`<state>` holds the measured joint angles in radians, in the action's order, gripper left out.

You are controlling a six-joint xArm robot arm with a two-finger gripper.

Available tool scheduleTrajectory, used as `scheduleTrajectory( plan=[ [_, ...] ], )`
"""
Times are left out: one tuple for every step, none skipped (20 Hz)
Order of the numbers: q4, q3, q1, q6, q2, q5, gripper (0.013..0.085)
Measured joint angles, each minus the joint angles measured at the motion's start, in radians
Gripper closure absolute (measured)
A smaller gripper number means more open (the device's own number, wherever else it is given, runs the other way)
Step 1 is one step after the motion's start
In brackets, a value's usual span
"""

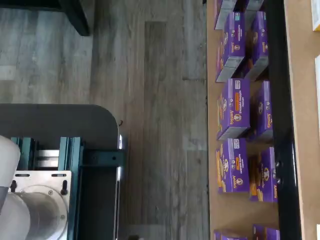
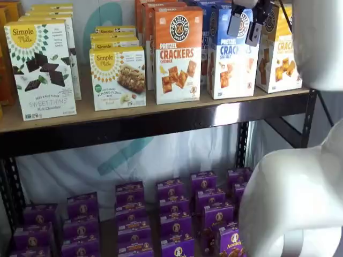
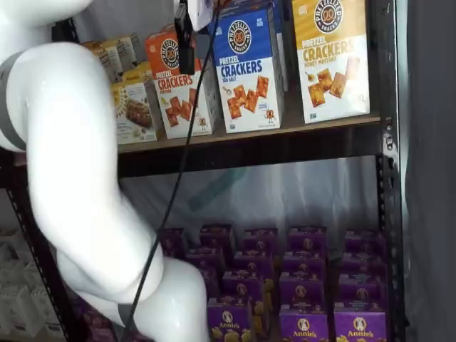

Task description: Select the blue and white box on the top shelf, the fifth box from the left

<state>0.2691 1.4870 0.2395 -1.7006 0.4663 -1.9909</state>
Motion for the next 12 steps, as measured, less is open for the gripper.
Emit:
scheduleTrajectory(
  plan=[
    [-0.015,-0.007,-0.011,0.003,0.005,0.011,0.013],
    [-0.044,-0.022,-0.034,0.012,0.016,0.032,0.013],
    [-0.051,-0.031,-0.042,0.016,0.02,0.04,0.013],
    [-0.054,-0.038,-0.046,0.02,0.023,0.046,0.013],
    [-0.054,-0.045,-0.05,0.023,0.025,0.051,0.013],
    [-0.054,-0.053,-0.055,0.026,0.029,0.056,0.013],
    [-0.054,-0.059,-0.057,0.028,0.031,0.06,0.013],
    [-0.049,-0.065,-0.058,0.03,0.034,0.064,0.013],
    [-0.041,-0.07,-0.056,0.031,0.035,0.067,0.013],
    [-0.026,-0.074,-0.049,0.03,0.037,0.071,0.013],
    [-0.004,-0.075,-0.039,0.028,0.038,0.073,0.013],
    [0.02,-0.074,-0.026,0.026,0.038,0.074,0.013]
  ],
)
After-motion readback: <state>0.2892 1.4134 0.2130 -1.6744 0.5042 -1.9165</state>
